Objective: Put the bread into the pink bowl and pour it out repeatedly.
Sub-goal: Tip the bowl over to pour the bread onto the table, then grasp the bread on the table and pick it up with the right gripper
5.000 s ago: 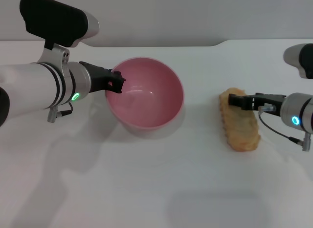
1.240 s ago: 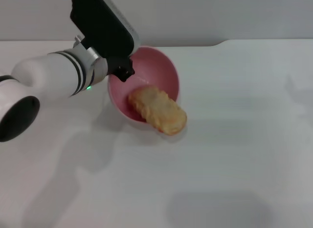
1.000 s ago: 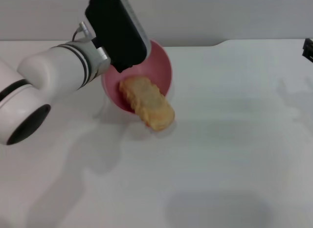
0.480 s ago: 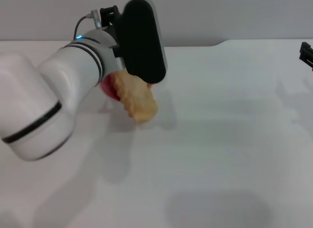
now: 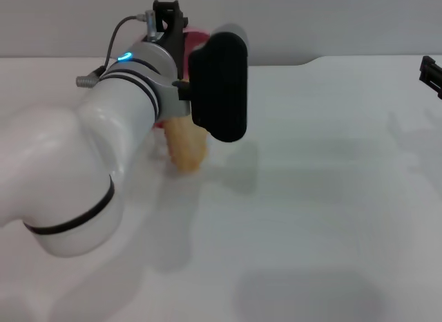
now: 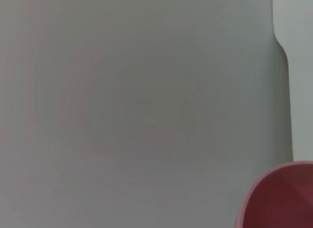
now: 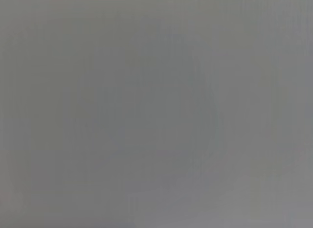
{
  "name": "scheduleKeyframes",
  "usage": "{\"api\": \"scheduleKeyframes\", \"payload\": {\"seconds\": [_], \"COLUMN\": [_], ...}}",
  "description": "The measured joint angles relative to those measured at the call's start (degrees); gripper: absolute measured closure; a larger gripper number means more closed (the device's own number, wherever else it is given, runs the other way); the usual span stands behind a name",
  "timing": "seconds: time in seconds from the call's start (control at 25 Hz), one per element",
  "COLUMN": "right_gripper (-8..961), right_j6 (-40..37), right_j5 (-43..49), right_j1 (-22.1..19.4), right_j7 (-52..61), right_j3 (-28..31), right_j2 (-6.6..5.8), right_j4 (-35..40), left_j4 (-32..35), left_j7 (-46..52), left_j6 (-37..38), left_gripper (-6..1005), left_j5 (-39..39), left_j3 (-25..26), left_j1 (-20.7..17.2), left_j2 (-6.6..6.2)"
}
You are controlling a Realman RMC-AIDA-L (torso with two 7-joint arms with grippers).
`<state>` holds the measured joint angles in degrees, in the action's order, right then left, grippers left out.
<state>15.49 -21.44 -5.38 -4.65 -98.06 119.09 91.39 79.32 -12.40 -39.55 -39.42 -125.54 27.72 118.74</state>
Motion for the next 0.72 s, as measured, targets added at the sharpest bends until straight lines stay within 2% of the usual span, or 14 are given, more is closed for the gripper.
{"api": "scheduleKeyframes", "payload": {"seconds": [0.36,0.56,0.72], "right_gripper": [221,222,223], "right_j6": [0.06,2.69,7.09], "right_j5": [0.00,-0.39,-5.42], "right_j1": [0.22,0.61,2.52], "right_j7": [0.00,0.45,0.53], "right_j3": [-0.03,-0.92,-3.35], "right_j2": [-0.04,-0.07,-0.24], "right_j4": [0.01,1.46,2.88], "left_j4": [0.21,2.02,3.75], "left_j7": [1.67,10.13,14.57], "left_j6": [-0.61,-5.08,-11.84], "left_gripper": [932,931,931], "left_j5": [-3.13,-1.77,4.85], "left_j3": [-1.84,1.30,5.20], "left_j1": [0.70,2.83,4.36], "left_j2": [0.19,0.27,0.22]}}
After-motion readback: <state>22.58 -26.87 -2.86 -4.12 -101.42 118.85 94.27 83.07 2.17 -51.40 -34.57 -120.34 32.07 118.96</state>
